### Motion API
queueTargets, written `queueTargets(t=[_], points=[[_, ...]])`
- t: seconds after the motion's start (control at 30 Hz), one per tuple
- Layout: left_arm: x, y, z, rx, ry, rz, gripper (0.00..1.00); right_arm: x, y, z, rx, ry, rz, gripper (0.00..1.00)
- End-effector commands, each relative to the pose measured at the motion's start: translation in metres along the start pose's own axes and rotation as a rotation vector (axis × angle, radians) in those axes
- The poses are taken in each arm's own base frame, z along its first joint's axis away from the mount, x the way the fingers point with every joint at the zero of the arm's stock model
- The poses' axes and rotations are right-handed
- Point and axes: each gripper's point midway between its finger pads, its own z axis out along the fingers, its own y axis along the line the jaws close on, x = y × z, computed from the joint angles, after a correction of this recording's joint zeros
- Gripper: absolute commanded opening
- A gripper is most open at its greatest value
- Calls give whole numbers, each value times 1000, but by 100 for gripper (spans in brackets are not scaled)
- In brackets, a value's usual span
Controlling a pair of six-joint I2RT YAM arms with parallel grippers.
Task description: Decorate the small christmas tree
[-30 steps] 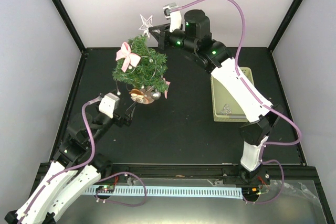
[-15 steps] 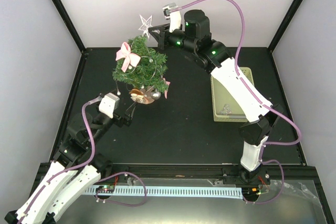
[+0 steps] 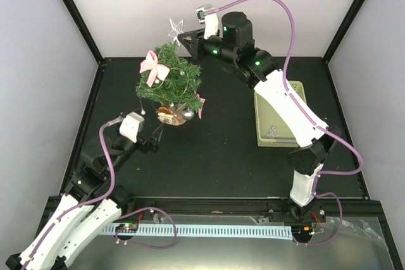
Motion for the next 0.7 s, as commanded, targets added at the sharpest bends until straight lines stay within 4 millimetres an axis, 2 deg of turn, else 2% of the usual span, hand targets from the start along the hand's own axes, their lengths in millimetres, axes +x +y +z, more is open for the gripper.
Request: queueTargets(t=[0.0, 0.13, 0.23, 0.37, 0.43, 0.47, 0.5, 0.67], points=[[0, 3, -1, -13, 1, 13, 99, -7, 6, -6, -5, -16, -7, 19], [0, 3, -1, -13, 0, 13, 99, -8, 6, -9, 0, -21, -12, 32], [0, 3, -1, -16, 1, 14, 99, -7, 7, -14, -3, -20, -16, 46], [1, 4, 0, -19, 4, 14, 99, 2, 8, -28, -4, -11, -39, 61], [1, 4, 0, -22, 5, 14, 99, 6, 6, -39, -4, -13, -53, 74], [1, 5, 0, -27, 9, 11, 99, 14, 3, -42, 4, 2, -56, 87], [0, 6, 0, -33, 8, 10, 99, 13, 4, -50, 9, -3, -72, 98], [0, 14, -2, -78, 7, -2, 99, 42, -17, -84, 125, 28, -106, 100]])
